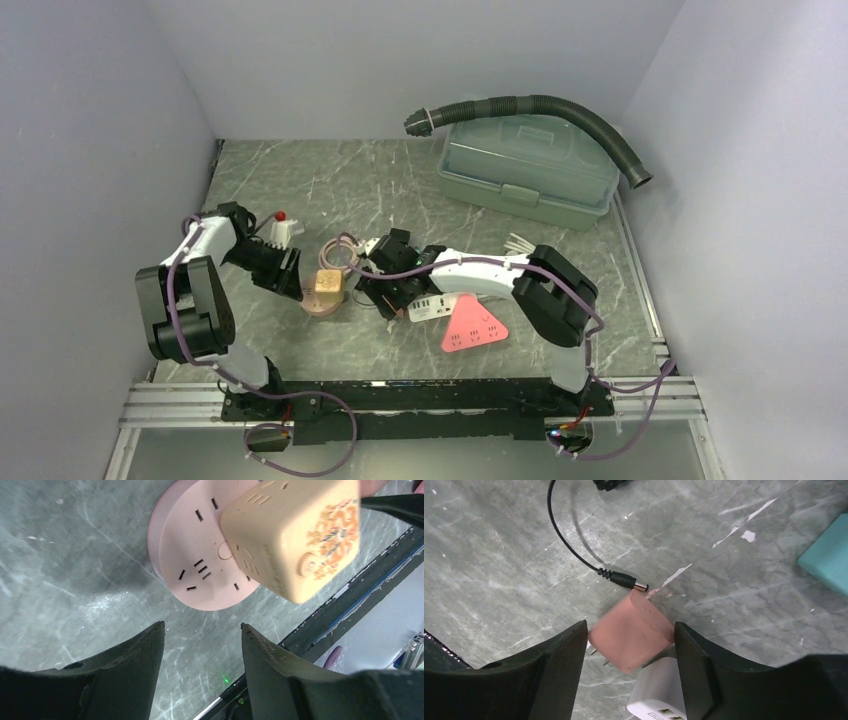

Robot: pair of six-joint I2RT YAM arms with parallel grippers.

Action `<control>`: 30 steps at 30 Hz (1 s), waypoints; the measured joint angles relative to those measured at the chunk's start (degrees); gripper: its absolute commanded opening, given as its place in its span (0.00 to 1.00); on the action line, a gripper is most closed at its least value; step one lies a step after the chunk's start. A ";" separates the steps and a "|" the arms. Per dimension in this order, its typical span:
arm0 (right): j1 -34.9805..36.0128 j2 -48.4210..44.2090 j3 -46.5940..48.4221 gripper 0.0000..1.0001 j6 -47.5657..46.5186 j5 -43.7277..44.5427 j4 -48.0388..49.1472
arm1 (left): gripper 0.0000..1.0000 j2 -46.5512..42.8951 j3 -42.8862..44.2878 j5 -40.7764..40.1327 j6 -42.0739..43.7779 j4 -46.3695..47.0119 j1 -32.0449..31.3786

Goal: Insert the plug
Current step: Pick up the plug from the center of the board.

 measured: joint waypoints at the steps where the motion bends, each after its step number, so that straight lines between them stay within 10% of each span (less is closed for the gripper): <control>1: 0.11 0.22 0.00 0.56 0.00 -0.22 0.00 | 0.66 -0.59 0.68 0.00 -0.02 -0.83 0.00; 8: 1.51 0.26 -0.13 0.27 0.52 -2.12 1.16 | 0.78 -5.73 8.31 0.09 -0.74 -5.73 0.55; 30: 2.75 -21.14 -2.84 0.29 -5.44 -0.02 5.18 | 1.00 -9.99 23.39 6.86 -3.32 -18.34 0.63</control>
